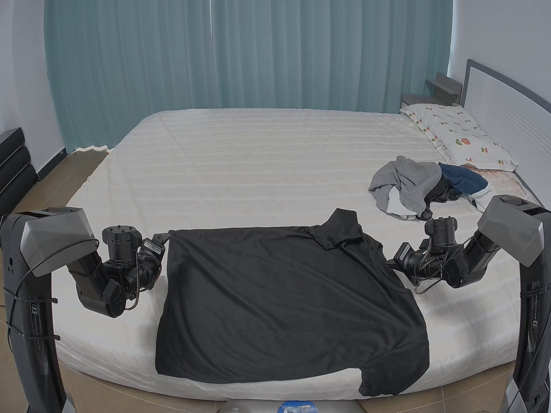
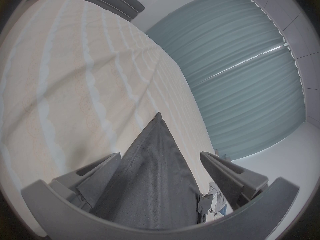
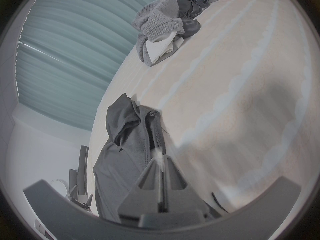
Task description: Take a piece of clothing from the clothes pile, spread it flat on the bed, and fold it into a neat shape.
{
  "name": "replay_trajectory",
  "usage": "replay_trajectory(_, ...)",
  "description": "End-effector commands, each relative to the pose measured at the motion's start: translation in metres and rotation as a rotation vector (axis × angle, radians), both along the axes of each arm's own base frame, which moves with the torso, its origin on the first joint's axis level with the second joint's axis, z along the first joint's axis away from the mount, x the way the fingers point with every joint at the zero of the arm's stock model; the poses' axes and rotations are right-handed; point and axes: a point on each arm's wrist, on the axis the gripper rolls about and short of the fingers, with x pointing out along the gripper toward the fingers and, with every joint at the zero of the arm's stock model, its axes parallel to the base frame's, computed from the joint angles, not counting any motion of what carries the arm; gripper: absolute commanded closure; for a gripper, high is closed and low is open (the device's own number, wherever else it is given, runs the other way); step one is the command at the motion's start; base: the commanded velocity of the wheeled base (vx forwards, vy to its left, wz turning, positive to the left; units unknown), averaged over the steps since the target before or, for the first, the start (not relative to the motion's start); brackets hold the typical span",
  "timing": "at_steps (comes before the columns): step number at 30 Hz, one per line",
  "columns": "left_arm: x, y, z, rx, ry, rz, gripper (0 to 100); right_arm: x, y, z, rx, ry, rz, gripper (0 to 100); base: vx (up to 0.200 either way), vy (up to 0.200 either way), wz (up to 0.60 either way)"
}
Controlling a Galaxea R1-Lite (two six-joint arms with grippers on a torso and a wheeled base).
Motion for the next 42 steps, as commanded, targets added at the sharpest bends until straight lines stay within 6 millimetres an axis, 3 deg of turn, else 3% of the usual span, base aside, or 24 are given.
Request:
replay_trajectory(1, 0.000, 0.000, -0.001, 0.000, 0.003, 0.001, 0, 0.000, -0.002, 0.005, 0.004, -0.020, -0.005, 100, 0.000, 0.000, 0.00)
replay_trajectory(16, 0.000, -0.001, -0.003, 0.007, 0.007, -0.004, 0, -0.002, -0.008, 0.022, -0.062, -0.108, -0.059, 100, 0.000, 0.000, 0.00)
replay_trajectory(29, -0.001, -0.001, -0.004, 0.020, 0.012, -0.011, 0, -0.002, -0.022, 0.005, -0.215, -0.115, -0.071, 100, 0.000, 0.000, 0.00)
replay_trajectory(42, -0.001, -0.001, -0.004, 0.021, 0.012, -0.012, 0, 0.003, -0.040, -0.010, -0.264, -0.113, -0.111, 100, 0.000, 0.000, 0.00)
